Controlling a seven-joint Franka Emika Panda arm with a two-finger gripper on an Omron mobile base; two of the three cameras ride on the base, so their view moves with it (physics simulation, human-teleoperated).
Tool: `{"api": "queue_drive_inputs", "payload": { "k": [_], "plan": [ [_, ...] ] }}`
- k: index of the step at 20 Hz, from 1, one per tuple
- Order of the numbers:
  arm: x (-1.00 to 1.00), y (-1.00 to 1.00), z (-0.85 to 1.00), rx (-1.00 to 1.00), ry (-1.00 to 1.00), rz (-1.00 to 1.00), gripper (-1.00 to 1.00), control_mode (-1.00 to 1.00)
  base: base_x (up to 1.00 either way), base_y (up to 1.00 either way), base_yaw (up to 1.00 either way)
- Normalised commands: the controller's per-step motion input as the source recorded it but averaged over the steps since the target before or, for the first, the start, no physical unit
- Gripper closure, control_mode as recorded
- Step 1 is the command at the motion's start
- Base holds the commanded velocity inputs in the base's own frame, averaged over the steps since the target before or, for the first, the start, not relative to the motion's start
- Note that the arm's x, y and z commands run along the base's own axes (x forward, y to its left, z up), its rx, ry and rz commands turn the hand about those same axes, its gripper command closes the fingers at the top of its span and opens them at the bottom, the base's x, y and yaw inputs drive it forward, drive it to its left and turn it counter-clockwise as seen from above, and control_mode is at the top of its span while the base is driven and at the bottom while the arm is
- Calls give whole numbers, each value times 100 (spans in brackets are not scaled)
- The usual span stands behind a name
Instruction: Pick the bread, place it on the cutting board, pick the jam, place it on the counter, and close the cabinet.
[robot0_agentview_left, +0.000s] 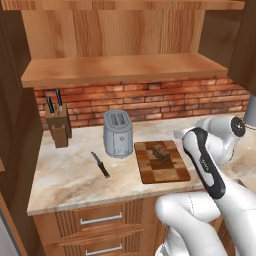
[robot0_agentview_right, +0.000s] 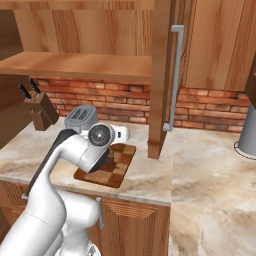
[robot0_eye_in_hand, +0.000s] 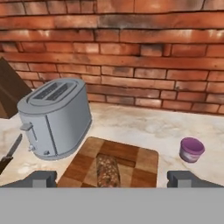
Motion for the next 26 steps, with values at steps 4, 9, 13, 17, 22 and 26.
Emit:
{"api": "queue_drive_inputs", "payload": {
  "k": [4,9,13,17,22,26],
  "plan": [
    [-29,0,42,2,0,0,-100,-100,0,0,0],
    [-29,0,37,1,0,0,-100,-100,0,0,0],
    [-36,0,27,0,0,0,-100,-100,0,0,0],
    [-43,0,18,0,0,0,-100,-100,0,0,0],
    [-47,0,18,0,0,0,-100,-100,0,0,0],
    [-51,0,22,0,0,0,-100,-100,0,0,0]
  ]
}}
